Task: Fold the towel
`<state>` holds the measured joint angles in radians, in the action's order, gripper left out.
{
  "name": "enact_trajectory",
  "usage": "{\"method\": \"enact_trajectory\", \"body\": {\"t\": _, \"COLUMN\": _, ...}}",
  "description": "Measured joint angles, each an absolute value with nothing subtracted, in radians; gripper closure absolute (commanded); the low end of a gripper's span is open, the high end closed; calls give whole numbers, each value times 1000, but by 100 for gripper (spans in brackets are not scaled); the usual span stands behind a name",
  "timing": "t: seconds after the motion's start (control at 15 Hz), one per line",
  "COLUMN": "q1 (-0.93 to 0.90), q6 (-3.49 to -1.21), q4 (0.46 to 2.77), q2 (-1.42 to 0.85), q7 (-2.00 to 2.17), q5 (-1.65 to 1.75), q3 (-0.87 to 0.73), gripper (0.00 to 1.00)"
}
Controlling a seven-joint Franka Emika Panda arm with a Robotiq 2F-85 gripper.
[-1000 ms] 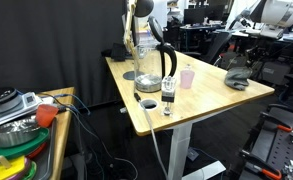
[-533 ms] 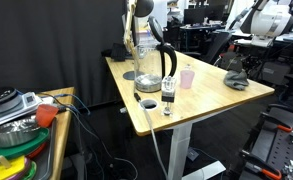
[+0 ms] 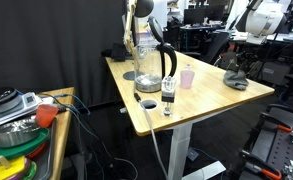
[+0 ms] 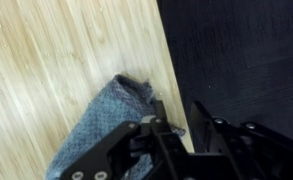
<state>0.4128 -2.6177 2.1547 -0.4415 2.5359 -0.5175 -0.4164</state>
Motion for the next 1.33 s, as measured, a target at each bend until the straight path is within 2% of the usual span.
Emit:
{"method": "enact_trajectory", "body": {"t": 0.33, "q1": 408, "q6": -2626, "q4": 2166, "q2": -364, "q7": 2537, "q5": -502, "q3": -418, "gripper": 1}}
{"method": "enact_trajectory", "body": {"t": 0.93, "q1": 391, "q6": -2459, "q4": 2441, "q2": -35, "q7": 2527, "q5": -299, "q3": -453, "gripper": 0}}
{"method": "enact_trajectory", "body": {"t": 1.33, "q1": 390, "q6": -2457, "q4": 2460, "q2": -9, "q7": 2523, "q5": -298, "q3": -452, "gripper": 0}}
